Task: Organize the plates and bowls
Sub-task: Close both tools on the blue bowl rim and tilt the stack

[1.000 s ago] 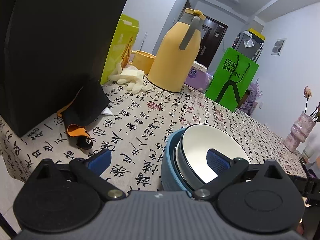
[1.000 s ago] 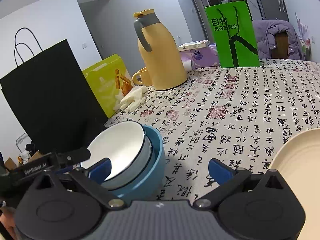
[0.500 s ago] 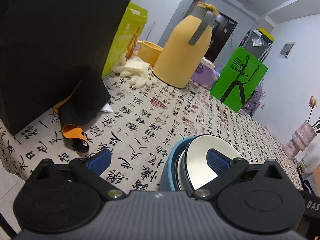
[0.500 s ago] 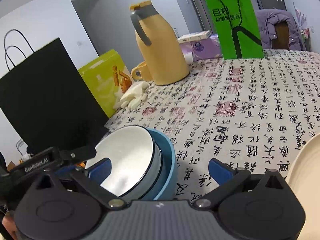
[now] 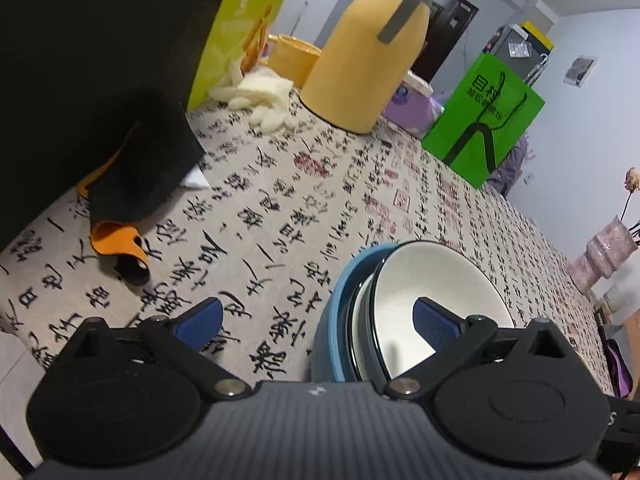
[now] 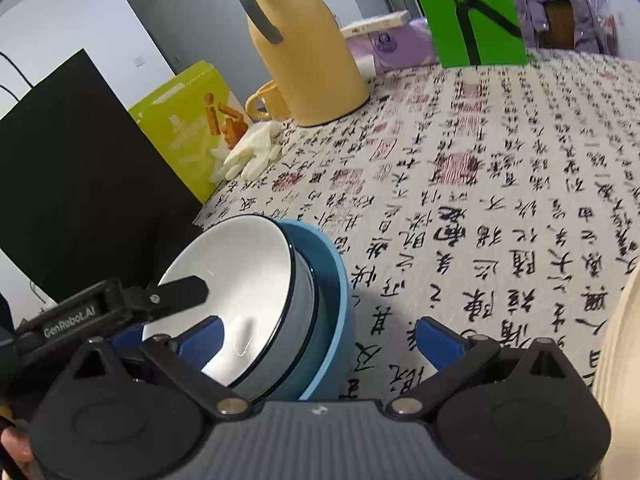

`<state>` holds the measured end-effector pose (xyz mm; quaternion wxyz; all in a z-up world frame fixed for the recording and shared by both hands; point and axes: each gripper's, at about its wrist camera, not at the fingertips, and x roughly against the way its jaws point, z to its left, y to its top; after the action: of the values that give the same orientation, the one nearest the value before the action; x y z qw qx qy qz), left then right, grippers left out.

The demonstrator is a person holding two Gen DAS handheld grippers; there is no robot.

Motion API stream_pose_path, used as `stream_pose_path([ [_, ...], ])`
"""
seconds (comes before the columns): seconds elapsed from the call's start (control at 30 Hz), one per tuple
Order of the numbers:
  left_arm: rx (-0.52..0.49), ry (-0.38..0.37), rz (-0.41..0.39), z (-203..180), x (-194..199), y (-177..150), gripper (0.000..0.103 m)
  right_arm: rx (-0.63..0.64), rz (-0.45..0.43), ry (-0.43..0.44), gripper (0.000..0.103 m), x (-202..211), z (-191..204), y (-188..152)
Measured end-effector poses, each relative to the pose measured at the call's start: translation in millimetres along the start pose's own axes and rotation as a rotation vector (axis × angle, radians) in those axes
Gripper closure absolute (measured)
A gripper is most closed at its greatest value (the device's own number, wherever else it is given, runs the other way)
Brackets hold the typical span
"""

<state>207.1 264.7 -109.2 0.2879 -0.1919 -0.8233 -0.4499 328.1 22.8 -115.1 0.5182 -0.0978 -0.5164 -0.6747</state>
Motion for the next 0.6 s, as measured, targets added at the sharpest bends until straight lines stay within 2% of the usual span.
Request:
stream_pose_path([
  [0.17,-0.001,-0.013,0.020,-1.9,-4.6,-0.3,0.005,-0.027,0.050,0.046,0.018,-10.7,-0.5,1.0],
  [0.3,0.007,-0.028,0.050,-2.4,-12.0,1.1,0.022,-0.036,0.064,0.067,0.038,-14.8,0.0,0.6],
  [0.37,0.007,-0.041,0.063,-2.8,-14.8,2.1,0.028,-0.042,0.069,0.071,0.041,-16.7,-0.4,0.3],
  [0.47,0.013,-0.058,0.086,-3.0,-19.5,2.8,0.029,-0.054,0.075,0.070,0.044,-18.8,-2.4,0.3],
  [0.6,0.017,-0.068,0.110,-4.4,-26.4,2.6,0.040,-0.073,0.080,0.085,0.044,-23.1,-5.6,1.7],
])
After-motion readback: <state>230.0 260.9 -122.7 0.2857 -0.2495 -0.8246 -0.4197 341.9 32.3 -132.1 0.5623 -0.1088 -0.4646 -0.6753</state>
